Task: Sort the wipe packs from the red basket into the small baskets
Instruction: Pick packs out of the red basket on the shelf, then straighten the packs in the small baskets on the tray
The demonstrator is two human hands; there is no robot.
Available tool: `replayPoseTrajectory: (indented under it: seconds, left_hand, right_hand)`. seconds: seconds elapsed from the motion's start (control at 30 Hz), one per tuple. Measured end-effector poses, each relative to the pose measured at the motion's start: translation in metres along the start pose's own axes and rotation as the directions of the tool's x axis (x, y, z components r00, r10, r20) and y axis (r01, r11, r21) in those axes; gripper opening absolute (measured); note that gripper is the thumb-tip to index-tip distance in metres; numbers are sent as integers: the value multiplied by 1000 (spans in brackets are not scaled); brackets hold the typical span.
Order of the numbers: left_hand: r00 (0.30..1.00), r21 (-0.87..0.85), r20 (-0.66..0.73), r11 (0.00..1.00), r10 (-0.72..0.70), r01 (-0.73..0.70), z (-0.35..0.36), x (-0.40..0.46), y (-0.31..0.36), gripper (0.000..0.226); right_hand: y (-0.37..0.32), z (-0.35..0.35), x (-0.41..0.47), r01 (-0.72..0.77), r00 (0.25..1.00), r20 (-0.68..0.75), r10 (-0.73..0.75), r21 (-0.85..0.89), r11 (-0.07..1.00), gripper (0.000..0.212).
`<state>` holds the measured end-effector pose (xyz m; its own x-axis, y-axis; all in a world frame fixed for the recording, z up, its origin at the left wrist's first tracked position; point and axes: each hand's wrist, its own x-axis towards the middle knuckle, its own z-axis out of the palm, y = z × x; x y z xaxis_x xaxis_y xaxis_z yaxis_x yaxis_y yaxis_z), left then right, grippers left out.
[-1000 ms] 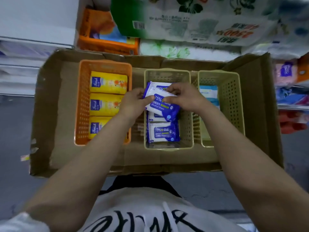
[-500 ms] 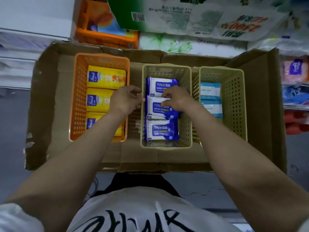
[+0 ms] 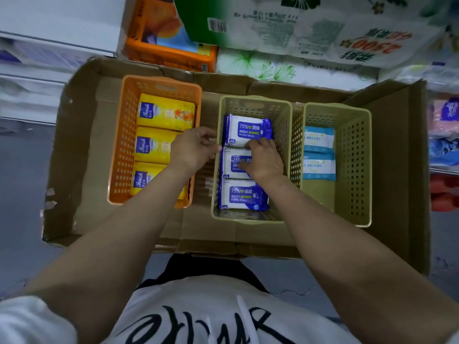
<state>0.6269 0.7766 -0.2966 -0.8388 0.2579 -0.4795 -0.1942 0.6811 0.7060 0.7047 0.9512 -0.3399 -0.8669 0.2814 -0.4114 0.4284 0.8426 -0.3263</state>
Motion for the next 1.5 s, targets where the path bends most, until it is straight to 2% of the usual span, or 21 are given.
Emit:
replayPoseTrajectory:
  seconds: [0.13,0.23,0.33,0.43,0.53,0.63,0.77,0.87,0.93,1.03,1.2,1.5]
  left_hand:
    - [1000,30,-6,1000,-3,3,-1,-5,5,36]
    - [999,-77,24,996,-39,40,-9,-12,14,42]
    - [999,-61,-52,998,-1,-2,-34,-25,24,43]
    - [982,26,-171,997,78,-74,-75,-43,33,45]
    - [937,146,-289,976,198,-161,-123,-66,42,46]
    - [877,195,-370,948,308,-251,-172,-87,46,48]
    - [767,288,-444,885,463,-367,-236,-115,32,48]
    - [691,390,-446,818,570,-423,-284,-134,2,48]
    - [678,424,-427,795,598,-435,-316,-144,-28,47]
    - [716,456,-386,795,582,-399,-368,-156,-83,48]
    - [780,492,-345,809,521,-322,-463,-170,-164,48]
    - [772,463,-457,859,442,-219,-592,-121,-234,54]
  right_hand:
    - [-3,-6,-1,-10,999,54,10,-6,1000,56]
    - [-7,-30,4,-41,985,170,28,68,997,55]
    - [-19,-73,6,5,982,191,-10,26,1000,50]
    - [-44,-124,-2,68,993,97,-69,8,998,46]
    - [-80,-173,-22,171,983,-62,-172,-25,985,46]
    - [-120,-207,-51,296,927,-220,-303,-65,953,44]
    - [-179,-223,-91,416,804,-403,-438,-146,898,44]
    - [-231,-213,-115,461,730,-485,-482,-172,871,46]
    - [-268,-194,-126,473,703,-519,-486,-169,865,46]
    - [-328,-151,-138,488,710,-517,-477,-127,864,45]
    - [-438,-78,-139,517,763,-430,-483,-44,855,47]
    - [-589,-37,-71,565,770,-325,-549,-54,824,48]
